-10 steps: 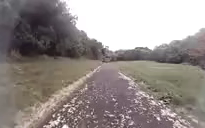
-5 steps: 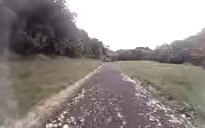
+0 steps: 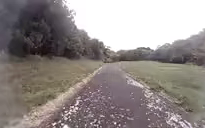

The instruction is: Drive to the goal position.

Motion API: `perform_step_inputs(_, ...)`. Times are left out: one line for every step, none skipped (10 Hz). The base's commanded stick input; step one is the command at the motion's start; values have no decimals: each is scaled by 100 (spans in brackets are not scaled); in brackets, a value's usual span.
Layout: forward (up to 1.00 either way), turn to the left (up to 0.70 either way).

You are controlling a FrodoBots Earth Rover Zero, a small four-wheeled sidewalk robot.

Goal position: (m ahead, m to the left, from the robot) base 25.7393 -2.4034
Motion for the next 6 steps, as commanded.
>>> perform_step_inputs(100, 0)
perform_step_inputs(100, 0)
perform_step_inputs(100, -23)
perform_step_inputs(100, -13)
perform_step_inputs(100, 0)
perform_step_inputs(100, 0)
